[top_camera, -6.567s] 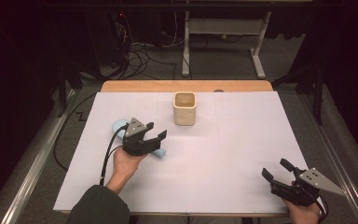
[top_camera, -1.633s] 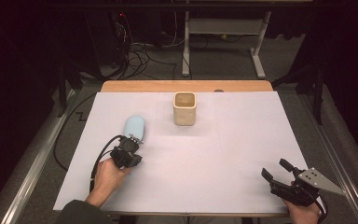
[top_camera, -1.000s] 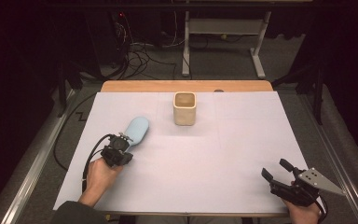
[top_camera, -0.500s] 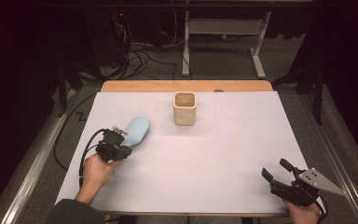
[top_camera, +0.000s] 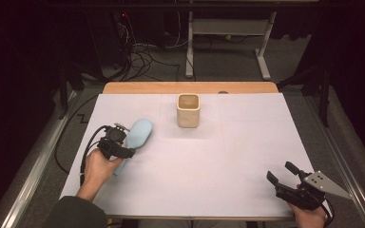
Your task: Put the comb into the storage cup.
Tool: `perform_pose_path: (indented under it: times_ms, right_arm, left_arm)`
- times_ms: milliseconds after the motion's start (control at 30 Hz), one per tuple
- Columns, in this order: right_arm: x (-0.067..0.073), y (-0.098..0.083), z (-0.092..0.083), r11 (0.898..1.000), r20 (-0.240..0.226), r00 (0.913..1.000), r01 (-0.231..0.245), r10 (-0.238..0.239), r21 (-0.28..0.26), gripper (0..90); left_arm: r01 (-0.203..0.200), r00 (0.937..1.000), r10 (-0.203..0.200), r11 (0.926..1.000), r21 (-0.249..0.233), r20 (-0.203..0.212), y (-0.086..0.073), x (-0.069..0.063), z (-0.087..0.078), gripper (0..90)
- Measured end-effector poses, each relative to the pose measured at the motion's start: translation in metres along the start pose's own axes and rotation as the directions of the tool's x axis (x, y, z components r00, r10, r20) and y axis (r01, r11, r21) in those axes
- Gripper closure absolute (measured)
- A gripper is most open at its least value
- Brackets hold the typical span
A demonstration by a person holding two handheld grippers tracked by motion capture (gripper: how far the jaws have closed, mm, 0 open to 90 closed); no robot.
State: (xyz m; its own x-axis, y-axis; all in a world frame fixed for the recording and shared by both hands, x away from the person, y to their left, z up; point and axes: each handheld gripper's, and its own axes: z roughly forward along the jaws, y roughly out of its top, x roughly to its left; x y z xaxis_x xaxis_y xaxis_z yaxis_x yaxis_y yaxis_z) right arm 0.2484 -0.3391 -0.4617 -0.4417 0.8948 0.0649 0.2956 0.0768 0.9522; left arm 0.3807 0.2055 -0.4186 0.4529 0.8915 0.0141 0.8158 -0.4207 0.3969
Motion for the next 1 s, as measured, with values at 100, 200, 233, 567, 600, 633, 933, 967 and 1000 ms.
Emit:
perform_pose_path:
  times_ms: [100, 200, 233, 567, 600, 633, 933, 967, 1000]
  right_arm:
    - [0.0, 0.0, 0.0, 1.0, 0.002, 1.0, 0.001, -0.001, 0.0, 21.6]
    - [0.0, 0.0, 0.0, 1.0, 0.001, 1.0, 0.001, -0.001, 0.002, 21.6]
    - [0.0, 0.0, 0.0, 1.0, 0.001, 1.0, 0.0, 0.0, 0.001, 21.6]
    - [0.0, 0.0, 0.0, 1.0, 0.0, 1.0, -0.001, 0.001, 0.003, 21.6]
    - [0.0, 0.0, 0.0, 1.0, 0.0, 1.0, -0.001, 0.001, 0.003, 21.6]
    - [0.0, 0.0, 0.0, 1.0, 0.0, 1.0, -0.001, 0.001, 0.003, 21.6]
    - [0.0, 0.0, 0.0, 1.0, -0.001, 1.0, 0.0, 0.0, 0.003, 21.6]
    - [0.0, 0.0, 0.0, 1.0, -0.001, 1.0, 0.001, -0.001, 0.003, 21.6]
    - [0.0, 0.0, 0.0, 1.0, -0.001, 1.0, 0.001, -0.001, 0.004, 21.6]
  left_arm:
    - [0.001, 1.0, -0.001, 0.9998, 0.02, 0.0, 0.003, 0.0, 0.006, 38.7]
    - [0.006, 1.0, -0.006, 0.999, 0.044, -0.006, 0.005, 0.001, 0.011, 38.5]
    - [0.01, 0.9999, -0.01, 0.9988, 0.049, -0.007, 0.005, 0.001, 0.013, 38.5]
    - [0.05, 0.9988, -0.05, 0.9947, 0.09, -0.006, 0.009, 0.006, 0.027, 35.1]
    - [0.051, 0.9987, -0.051, 0.9944, 0.092, -0.005, 0.01, 0.006, 0.028, 35.7]
    - [0.051, 0.9987, -0.051, 0.9944, 0.093, -0.005, 0.01, 0.006, 0.029, 36.6]
    - [0.071, 0.9969, -0.074, 0.9938, 0.085, 0.028, 0.011, 0.009, 0.031, 44.6]
    - [0.074, 0.9966, -0.076, 0.9938, 0.083, 0.029, 0.011, 0.009, 0.031, 45.3]
    - [0.076, 0.9965, -0.078, 0.9937, 0.082, 0.03, 0.011, 0.009, 0.031, 46.4]
